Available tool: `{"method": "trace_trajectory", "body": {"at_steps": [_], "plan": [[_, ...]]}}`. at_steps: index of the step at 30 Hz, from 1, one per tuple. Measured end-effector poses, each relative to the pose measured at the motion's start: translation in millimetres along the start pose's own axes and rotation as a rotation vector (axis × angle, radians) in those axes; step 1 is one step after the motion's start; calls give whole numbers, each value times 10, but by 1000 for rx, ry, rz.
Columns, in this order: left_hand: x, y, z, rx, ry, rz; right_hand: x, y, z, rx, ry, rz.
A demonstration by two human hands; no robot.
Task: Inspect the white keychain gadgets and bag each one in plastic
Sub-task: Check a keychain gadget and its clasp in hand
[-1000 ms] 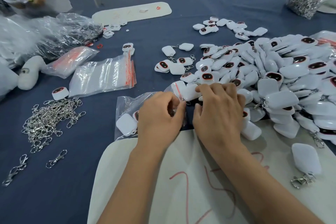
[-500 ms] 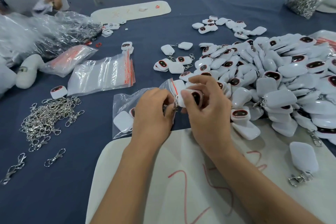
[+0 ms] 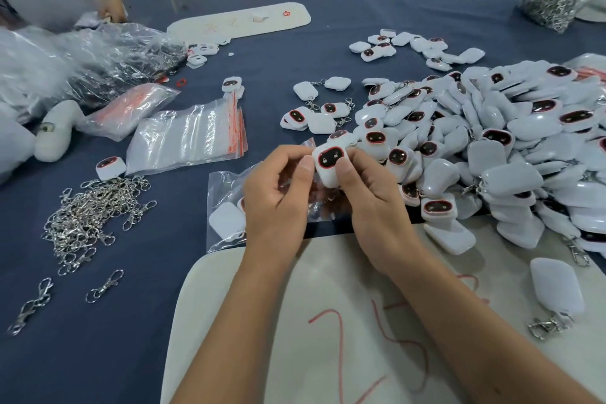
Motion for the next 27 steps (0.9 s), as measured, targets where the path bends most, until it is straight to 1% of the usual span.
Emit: {"method": "trace_trajectory", "body": {"at_steps": [4, 9, 14, 20, 27], "plan": [[31, 19, 6, -68, 38, -42, 19, -51, -9, 94, 24, 11], [32, 81, 21, -150, 51, -91, 30, -100, -4, 130, 52, 52], [-4, 126, 45, -211, 20, -163, 43, -87, -2, 100, 50, 78], [-22, 150, 63, -217, 19, -127, 30, -78, 13, 74, 4, 31], [-15, 134, 58, -243, 54, -97, 31, -55, 9, 63, 3, 11]]}}
Point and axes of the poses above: each hand's wrist, its own z-axis towards the middle knuckle, its own x-axis out of the palm, y = z × x, the point moved 5 cm from there along z, towards the middle knuckle, and after that the axes turned 9 degrees about -x, right-handed, at the moved point
